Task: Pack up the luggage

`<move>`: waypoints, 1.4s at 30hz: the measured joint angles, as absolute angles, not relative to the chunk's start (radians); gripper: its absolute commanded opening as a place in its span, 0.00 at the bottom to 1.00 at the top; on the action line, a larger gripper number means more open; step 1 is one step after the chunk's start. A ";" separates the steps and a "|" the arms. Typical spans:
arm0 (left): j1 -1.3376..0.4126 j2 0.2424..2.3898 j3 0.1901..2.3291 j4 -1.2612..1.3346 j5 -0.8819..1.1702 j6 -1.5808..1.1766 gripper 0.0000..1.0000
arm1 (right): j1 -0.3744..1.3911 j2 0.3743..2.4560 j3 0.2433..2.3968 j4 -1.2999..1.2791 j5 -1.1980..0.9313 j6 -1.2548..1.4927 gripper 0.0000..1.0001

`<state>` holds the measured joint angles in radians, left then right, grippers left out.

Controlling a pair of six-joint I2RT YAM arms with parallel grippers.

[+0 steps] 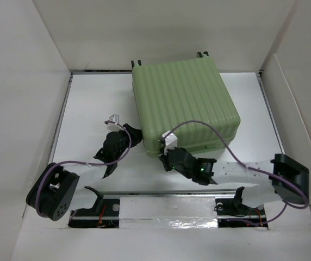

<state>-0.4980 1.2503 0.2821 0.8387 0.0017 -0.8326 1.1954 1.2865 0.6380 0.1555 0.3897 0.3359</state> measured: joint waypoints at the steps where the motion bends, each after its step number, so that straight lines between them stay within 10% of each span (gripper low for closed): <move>1: -0.510 1.254 0.289 0.834 -0.019 -0.827 0.34 | 1.211 1.338 0.678 0.167 0.398 0.332 0.00; 9: -0.526 1.271 0.310 0.825 -0.172 -0.793 0.37 | 1.265 1.618 0.956 0.112 0.521 0.262 0.00; 15: -0.508 1.269 0.325 0.786 -0.232 -0.763 0.73 | 1.266 1.619 0.989 0.084 0.525 0.239 0.00; 32: -0.369 1.320 0.756 0.678 -0.076 -0.815 0.87 | 1.357 0.605 0.471 -0.214 0.381 0.388 0.00; 42: -0.253 1.740 1.111 0.582 0.110 -0.849 0.89 | 1.363 0.542 0.476 -0.310 0.385 0.396 0.00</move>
<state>-0.2535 1.7401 1.1114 0.5816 0.1104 -0.8490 1.3628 0.5419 0.4755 -0.3099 0.3851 0.3962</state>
